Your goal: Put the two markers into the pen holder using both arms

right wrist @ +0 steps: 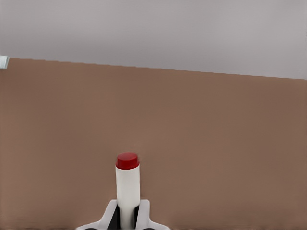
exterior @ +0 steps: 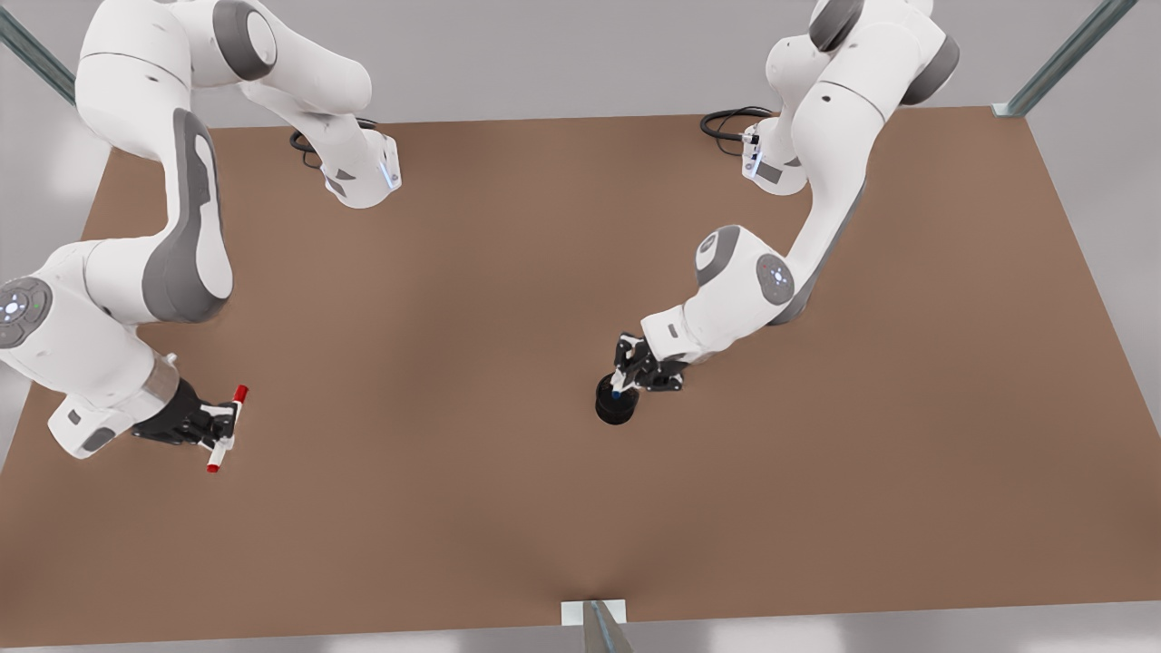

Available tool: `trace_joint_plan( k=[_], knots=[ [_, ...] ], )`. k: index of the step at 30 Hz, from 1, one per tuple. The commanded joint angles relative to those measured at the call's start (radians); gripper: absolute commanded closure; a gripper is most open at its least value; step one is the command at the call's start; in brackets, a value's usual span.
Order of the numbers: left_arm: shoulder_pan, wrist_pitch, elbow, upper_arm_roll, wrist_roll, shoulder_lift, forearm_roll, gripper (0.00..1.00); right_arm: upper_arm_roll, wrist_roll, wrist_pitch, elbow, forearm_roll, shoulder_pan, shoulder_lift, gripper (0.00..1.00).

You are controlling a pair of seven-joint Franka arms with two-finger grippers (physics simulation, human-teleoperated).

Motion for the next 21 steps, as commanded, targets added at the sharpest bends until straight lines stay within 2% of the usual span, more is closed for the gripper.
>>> trace_joint_plan(
  k=[1, 3, 6, 9, 11, 21],
  knots=[
    [0.003, 0.353, -0.064, -0.013, 0.869, -0.009, -0.051, 0.79, 0.002, 0.062, -0.183, -0.005, -0.010, -0.007, -0.032, 0.79],
    [0.025, 0.491, -0.120, -0.068, 0.957, -0.003, -0.051, 0.79, 0.002, 0.033, -0.210, -0.008, -0.005, -0.024, -0.041, 0.79],
    [0.036, 0.574, -0.143, -0.078, 1.024, 0.025, -0.050, 0.79, 0.003, 0.035, -0.204, -0.008, -0.002, -0.020, -0.041, 0.79],
    [0.037, 0.606, -0.141, -0.078, 1.029, 0.045, -0.046, 0.79, 0.078, 0.047, -0.171, -0.002, -0.011, -0.011, -0.037, 0.79],
    [0.036, 0.643, -0.138, -0.080, 1.029, 0.075, -0.046, 0.79, 0.085, 0.056, -0.126, 0.016, -0.011, 0.042, -0.032, 0.79],
    [0.023, 0.663, -0.183, -0.115, 1.020, 0.115, -0.115, 0.79, 0.085, 0.236, 0.308, 0.028, -0.011, 0.253, 0.107, 0.79]
  ],
)
